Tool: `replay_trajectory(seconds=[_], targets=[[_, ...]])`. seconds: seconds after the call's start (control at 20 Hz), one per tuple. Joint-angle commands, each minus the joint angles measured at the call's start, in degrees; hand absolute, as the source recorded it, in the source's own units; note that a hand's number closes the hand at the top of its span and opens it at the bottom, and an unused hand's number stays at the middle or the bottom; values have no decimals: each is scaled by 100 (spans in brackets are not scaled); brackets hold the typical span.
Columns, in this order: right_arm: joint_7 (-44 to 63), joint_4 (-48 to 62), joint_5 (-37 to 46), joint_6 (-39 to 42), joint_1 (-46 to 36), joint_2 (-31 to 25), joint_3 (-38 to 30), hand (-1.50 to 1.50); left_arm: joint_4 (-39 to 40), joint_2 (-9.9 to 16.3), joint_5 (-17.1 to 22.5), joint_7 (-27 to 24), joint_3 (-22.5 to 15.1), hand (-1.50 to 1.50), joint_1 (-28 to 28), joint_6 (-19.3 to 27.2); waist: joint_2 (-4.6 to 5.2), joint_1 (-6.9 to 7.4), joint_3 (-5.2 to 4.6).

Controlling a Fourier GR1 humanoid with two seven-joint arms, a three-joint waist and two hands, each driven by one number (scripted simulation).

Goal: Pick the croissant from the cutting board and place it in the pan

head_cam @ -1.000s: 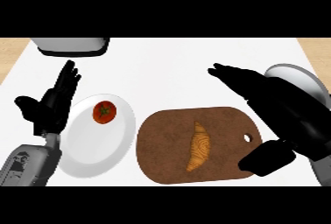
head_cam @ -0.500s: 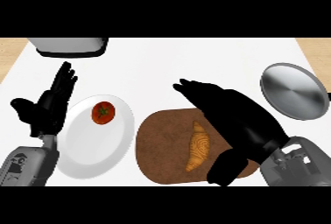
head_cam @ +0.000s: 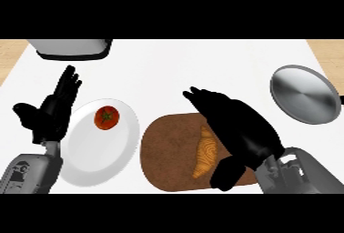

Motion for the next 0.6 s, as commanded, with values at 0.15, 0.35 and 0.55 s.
replay_trajectory(seconds=[0.15, 0.35, 0.55], targets=[[-78, 553, 445, 350, 253, 148, -145, -150, -469, -60, -55, 351, 35, 0, 38, -65, 1, 16, 3], [-158, 529, 624, 530, 619, 393, 74, -150, -205, -127, -188, 288, 187, 0, -160, -7, 3, -7, 2], [-747, 1126, 618, 896, 481, 369, -130, -150, -34, -223, -175, -69, 248, 0, 102, -182, 12, 8, 1]])
